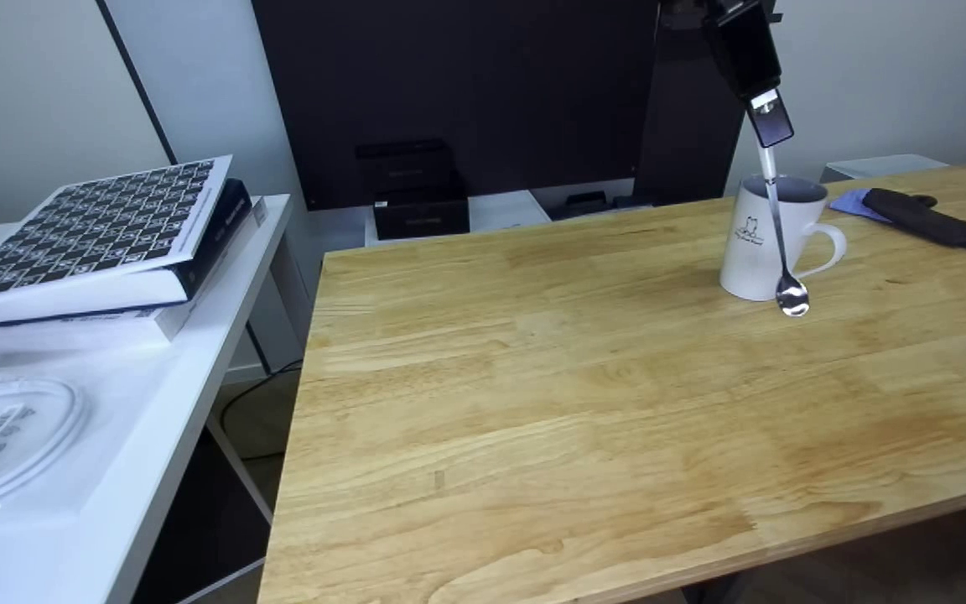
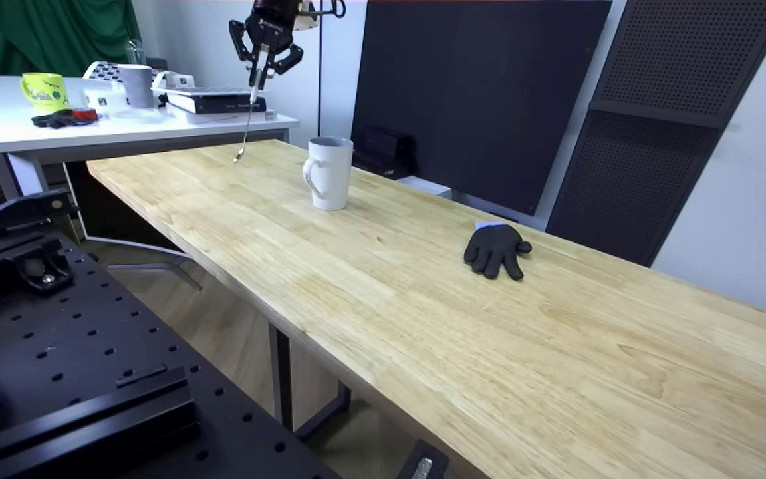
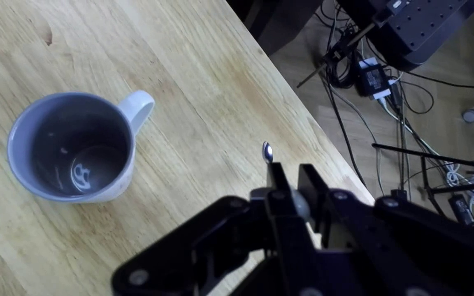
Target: Take the spoon out of the white mug
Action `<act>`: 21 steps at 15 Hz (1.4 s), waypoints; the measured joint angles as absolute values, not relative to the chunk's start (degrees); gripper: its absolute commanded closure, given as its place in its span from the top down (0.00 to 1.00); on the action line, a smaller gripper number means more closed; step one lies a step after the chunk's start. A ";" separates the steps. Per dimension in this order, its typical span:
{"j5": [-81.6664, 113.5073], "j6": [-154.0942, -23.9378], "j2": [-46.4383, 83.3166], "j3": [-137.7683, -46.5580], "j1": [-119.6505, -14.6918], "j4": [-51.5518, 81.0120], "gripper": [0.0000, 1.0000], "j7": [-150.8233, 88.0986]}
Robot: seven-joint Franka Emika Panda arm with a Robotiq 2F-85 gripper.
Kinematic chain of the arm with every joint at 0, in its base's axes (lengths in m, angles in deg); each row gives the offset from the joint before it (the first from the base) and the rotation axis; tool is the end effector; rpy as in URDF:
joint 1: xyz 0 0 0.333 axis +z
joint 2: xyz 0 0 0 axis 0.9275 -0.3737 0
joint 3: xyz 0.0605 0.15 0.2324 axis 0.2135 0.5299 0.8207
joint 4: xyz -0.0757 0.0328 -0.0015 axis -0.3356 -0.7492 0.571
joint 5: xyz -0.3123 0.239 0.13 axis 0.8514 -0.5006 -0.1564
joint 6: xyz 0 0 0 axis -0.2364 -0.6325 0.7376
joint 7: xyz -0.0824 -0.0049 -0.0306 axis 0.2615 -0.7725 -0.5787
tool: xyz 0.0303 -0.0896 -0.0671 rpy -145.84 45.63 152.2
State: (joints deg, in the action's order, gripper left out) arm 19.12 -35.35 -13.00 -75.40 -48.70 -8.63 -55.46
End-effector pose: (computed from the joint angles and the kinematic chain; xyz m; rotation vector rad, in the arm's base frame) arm 0.5880 0.3196 0.2142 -2.6916 -1.2978 0.9481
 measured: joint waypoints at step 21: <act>23.47 -27.40 -35.37 -79.27 -43.55 -35.57 0.04 -55.17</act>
State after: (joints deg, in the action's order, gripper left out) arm 23.47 -27.40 -35.37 -79.27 -43.55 -35.57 -55.17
